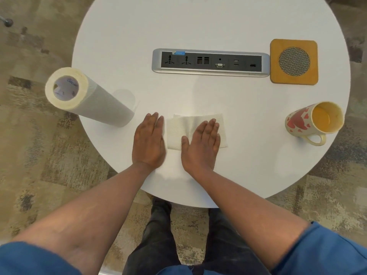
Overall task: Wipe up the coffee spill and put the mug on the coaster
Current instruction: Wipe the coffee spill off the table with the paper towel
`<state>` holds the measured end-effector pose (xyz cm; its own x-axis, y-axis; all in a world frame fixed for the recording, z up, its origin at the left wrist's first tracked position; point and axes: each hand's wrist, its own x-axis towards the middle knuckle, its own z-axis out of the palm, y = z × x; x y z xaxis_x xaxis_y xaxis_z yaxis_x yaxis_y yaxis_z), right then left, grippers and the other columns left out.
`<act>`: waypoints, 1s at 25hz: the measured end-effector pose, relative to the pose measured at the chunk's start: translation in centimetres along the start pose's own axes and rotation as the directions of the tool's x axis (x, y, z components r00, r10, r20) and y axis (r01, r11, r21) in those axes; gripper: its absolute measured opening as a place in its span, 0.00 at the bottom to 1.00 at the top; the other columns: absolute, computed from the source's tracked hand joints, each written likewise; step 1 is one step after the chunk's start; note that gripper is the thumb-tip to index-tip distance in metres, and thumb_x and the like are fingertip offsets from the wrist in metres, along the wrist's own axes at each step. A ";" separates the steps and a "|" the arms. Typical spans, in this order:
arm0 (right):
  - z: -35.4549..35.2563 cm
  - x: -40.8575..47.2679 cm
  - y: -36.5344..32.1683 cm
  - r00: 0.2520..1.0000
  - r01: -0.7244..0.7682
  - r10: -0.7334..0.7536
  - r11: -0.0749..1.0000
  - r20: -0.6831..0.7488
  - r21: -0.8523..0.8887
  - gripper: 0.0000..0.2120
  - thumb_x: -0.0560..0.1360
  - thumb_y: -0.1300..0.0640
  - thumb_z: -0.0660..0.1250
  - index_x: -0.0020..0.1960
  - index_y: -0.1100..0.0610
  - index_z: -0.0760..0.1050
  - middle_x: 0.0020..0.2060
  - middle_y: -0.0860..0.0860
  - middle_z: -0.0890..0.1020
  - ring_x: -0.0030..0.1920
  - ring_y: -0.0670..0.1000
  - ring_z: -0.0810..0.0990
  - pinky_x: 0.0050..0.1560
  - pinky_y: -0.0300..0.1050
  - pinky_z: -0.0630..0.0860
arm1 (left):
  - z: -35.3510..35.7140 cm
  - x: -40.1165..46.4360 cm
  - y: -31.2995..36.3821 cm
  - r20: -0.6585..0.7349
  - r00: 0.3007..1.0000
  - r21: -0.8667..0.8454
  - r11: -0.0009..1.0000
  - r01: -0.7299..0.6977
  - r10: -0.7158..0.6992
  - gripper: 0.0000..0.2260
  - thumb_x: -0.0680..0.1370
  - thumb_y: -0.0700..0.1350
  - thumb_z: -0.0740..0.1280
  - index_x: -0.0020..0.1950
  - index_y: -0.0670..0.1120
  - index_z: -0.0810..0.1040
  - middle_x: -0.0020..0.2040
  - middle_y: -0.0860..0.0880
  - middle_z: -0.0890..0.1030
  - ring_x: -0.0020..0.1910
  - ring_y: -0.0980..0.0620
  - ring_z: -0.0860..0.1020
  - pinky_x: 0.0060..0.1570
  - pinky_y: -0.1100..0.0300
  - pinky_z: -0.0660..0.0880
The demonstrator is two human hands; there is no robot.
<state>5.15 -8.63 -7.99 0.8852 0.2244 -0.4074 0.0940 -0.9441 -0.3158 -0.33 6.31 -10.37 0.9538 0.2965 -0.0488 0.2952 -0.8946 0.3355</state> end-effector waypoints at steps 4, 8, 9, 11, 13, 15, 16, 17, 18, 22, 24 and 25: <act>0.7 -0.1 0.4 0.990 0.138 -0.139 0.990 -0.007 -0.034 0.32 0.83 0.55 0.52 0.80 0.63 0.41 0.81 0.60 0.40 0.80 0.58 0.36 0.79 0.55 0.38 | -0.1 0.0 0.0 0.000 1.000 0.001 1.000 0.008 -0.008 0.24 0.78 0.38 0.56 0.76 0.38 0.68 0.76 0.38 0.68 0.78 0.37 0.63 0.75 0.44 0.61; 0.2 -0.3 1.8 0.947 0.322 -0.323 0.946 -0.008 -0.029 0.30 0.81 0.61 0.54 0.80 0.62 0.51 0.81 0.59 0.50 0.81 0.58 0.44 0.80 0.56 0.44 | 0.0 -0.1 0.1 -0.013 1.000 -0.004 1.000 0.015 -0.015 0.24 0.78 0.37 0.57 0.76 0.38 0.68 0.77 0.38 0.68 0.78 0.37 0.63 0.75 0.44 0.61; -0.3 -0.5 1.8 0.930 0.368 -0.368 0.929 0.001 0.032 0.28 0.81 0.61 0.54 0.80 0.62 0.54 0.80 0.59 0.54 0.81 0.58 0.48 0.80 0.56 0.48 | 0.0 -0.1 0.1 -0.014 1.000 -0.004 1.000 0.019 -0.019 0.25 0.78 0.37 0.57 0.76 0.39 0.68 0.77 0.38 0.68 0.78 0.37 0.63 0.75 0.44 0.61; -1.7 -0.9 1.9 0.903 0.408 -0.428 0.875 0.023 0.262 0.25 0.81 0.64 0.54 0.78 0.61 0.61 0.77 0.58 0.65 0.79 0.56 0.58 0.78 0.53 0.56 | -0.1 -0.1 0.2 -0.017 1.000 -0.005 1.000 0.021 -0.021 0.25 0.78 0.38 0.56 0.76 0.38 0.68 0.76 0.38 0.68 0.78 0.37 0.63 0.75 0.44 0.61; -3.6 -1.1 2.1 0.930 0.320 -0.367 0.811 0.000 0.489 0.21 0.83 0.61 0.56 0.76 0.57 0.67 0.70 0.53 0.75 0.70 0.50 0.73 0.71 0.44 0.66 | -0.2 0.0 0.3 -0.020 1.000 -0.007 1.000 0.021 -0.021 0.25 0.78 0.38 0.57 0.75 0.38 0.68 0.76 0.37 0.69 0.77 0.36 0.64 0.75 0.43 0.62; -5.6 -0.1 2.3 0.975 0.191 -0.219 0.735 -0.040 0.651 0.17 0.83 0.57 0.58 0.71 0.55 0.72 0.58 0.48 0.82 0.54 0.42 0.80 0.59 0.38 0.73 | -0.2 0.0 0.4 -0.018 1.000 -0.008 1.000 0.021 -0.021 0.25 0.77 0.37 0.58 0.75 0.38 0.68 0.76 0.37 0.69 0.77 0.36 0.64 0.74 0.43 0.62; -6.7 0.8 2.5 0.986 0.157 -0.147 0.691 -0.075 0.706 0.16 0.83 0.55 0.59 0.68 0.55 0.75 0.54 0.46 0.82 0.49 0.39 0.79 0.55 0.38 0.74 | -0.2 0.0 0.3 -0.015 1.000 -0.006 1.000 0.024 -0.024 0.25 0.77 0.37 0.58 0.75 0.38 0.68 0.76 0.37 0.69 0.77 0.36 0.63 0.74 0.43 0.62; -7.7 2.2 2.8 0.991 0.134 -0.083 0.664 -0.106 0.736 0.15 0.82 0.55 0.60 0.65 0.55 0.77 0.51 0.45 0.82 0.48 0.40 0.79 0.52 0.39 0.75 | -0.2 0.1 0.3 -0.013 1.000 -0.004 1.000 0.027 -0.027 0.25 0.77 0.37 0.58 0.75 0.38 0.68 0.76 0.37 0.69 0.77 0.36 0.63 0.74 0.43 0.62; -8.9 3.6 3.3 0.993 0.106 -0.026 0.654 -0.117 0.749 0.14 0.80 0.56 0.61 0.62 0.55 0.78 0.50 0.46 0.82 0.47 0.43 0.79 0.50 0.41 0.75 | -0.1 0.1 0.3 -0.013 0.999 -0.002 1.000 0.029 -0.029 0.25 0.77 0.38 0.58 0.75 0.38 0.68 0.76 0.37 0.69 0.77 0.36 0.64 0.74 0.43 0.62; -13.6 8.1 4.9 0.989 0.055 0.058 0.718 -0.138 0.694 0.16 0.74 0.64 0.62 0.56 0.52 0.81 0.47 0.46 0.83 0.46 0.48 0.80 0.45 0.41 0.75 | -0.1 0.3 0.2 -0.011 0.999 -0.002 1.000 0.030 -0.030 0.25 0.77 0.38 0.57 0.74 0.38 0.69 0.75 0.37 0.69 0.76 0.34 0.64 0.73 0.42 0.63; -14.6 9.4 5.6 0.956 0.171 -0.023 0.854 -0.292 0.492 0.19 0.74 0.65 0.59 0.59 0.54 0.82 0.48 0.49 0.85 0.47 0.50 0.81 0.45 0.42 0.75 | -0.1 0.3 0.2 -0.013 0.999 -0.002 1.000 0.029 -0.029 0.25 0.77 0.38 0.58 0.74 0.38 0.69 0.75 0.37 0.70 0.76 0.34 0.64 0.73 0.41 0.64; -14.7 9.9 5.8 0.918 0.245 -0.103 0.907 -0.384 0.342 0.20 0.75 0.65 0.57 0.60 0.55 0.81 0.52 0.51 0.85 0.50 0.53 0.82 0.48 0.43 0.75 | 0.0 0.3 0.2 -0.013 1.000 0.000 1.000 0.028 -0.028 0.25 0.76 0.38 0.58 0.74 0.38 0.69 0.75 0.37 0.70 0.76 0.35 0.64 0.73 0.41 0.63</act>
<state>21.14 -15.40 -1.27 0.9774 0.2111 -0.0124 0.1467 -0.7192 -0.6791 0.01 6.23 -10.28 0.9444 0.3257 -0.0459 0.3218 -0.8861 0.3337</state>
